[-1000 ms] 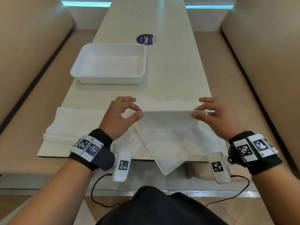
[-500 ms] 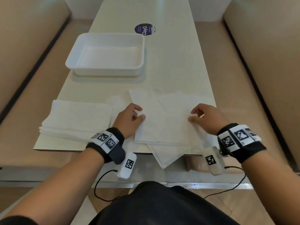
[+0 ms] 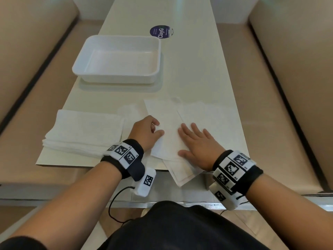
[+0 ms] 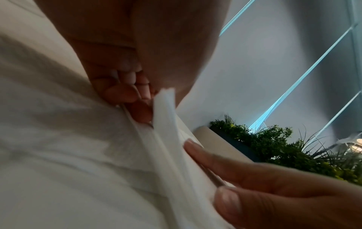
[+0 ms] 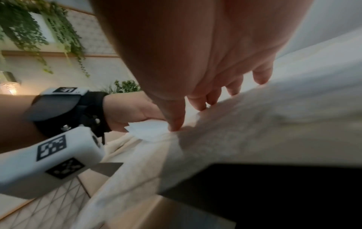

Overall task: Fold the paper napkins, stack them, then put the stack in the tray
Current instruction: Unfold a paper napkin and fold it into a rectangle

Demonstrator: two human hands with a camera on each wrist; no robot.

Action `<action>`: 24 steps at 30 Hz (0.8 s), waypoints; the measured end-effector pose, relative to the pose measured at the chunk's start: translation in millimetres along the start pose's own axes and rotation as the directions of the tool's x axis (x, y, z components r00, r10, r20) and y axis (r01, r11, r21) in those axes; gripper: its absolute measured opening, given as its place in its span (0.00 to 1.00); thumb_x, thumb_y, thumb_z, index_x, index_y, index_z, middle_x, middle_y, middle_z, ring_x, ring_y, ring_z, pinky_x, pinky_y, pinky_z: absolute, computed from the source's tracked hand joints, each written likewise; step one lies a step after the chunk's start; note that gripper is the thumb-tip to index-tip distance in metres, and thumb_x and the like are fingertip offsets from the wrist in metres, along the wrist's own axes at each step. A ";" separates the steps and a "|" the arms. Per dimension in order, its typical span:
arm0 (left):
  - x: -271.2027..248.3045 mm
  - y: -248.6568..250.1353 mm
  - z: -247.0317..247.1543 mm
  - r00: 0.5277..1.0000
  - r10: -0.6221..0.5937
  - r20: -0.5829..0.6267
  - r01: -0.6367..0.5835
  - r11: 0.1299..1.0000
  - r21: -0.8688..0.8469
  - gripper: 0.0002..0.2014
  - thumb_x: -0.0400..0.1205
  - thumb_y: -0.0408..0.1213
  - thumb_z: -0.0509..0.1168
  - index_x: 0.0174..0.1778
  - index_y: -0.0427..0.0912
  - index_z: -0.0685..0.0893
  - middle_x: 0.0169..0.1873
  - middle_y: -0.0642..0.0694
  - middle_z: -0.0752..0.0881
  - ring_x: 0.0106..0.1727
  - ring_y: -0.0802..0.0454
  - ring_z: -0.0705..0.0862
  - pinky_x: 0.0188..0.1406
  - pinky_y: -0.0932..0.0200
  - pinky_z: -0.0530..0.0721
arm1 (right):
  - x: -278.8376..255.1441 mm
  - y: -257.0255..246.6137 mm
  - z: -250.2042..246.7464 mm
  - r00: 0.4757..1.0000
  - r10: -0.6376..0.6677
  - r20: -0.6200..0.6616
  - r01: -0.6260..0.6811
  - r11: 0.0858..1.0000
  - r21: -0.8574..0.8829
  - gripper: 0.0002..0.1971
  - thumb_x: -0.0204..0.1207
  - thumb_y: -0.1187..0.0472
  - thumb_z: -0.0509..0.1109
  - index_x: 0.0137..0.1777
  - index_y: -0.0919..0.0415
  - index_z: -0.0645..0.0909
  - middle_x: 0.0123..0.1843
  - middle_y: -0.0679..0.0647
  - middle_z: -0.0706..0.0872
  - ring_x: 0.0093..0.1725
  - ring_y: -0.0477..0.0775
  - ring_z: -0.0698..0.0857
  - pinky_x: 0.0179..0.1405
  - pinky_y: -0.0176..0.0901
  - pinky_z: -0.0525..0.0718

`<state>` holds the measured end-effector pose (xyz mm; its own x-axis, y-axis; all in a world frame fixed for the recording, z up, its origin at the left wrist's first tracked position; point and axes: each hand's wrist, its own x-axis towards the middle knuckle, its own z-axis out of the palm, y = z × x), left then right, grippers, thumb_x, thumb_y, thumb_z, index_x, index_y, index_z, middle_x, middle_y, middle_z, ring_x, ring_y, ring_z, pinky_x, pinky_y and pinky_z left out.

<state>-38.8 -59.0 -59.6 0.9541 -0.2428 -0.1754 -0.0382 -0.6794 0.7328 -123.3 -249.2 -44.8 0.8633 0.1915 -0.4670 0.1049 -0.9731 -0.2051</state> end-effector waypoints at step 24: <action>-12.4 18.0 -27.8 0.987 0.136 0.090 -0.090 0.915 -0.393 0.14 0.74 0.41 0.77 0.54 0.44 0.86 0.46 0.48 0.90 0.45 0.51 0.89 0.51 0.57 0.88 | 12.2 9.9 -41.2 0.921 0.074 -0.382 0.162 0.819 0.551 0.06 0.77 0.58 0.71 0.53 0.54 0.83 0.49 0.49 0.87 0.48 0.49 0.84 0.53 0.44 0.81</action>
<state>-43.0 -49.0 -26.0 0.9092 -0.3944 -0.1331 -0.0040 -0.3280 0.9447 -91.4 -261.8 -17.0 0.9916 0.0551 -0.1171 -0.0461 -0.6953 -0.7173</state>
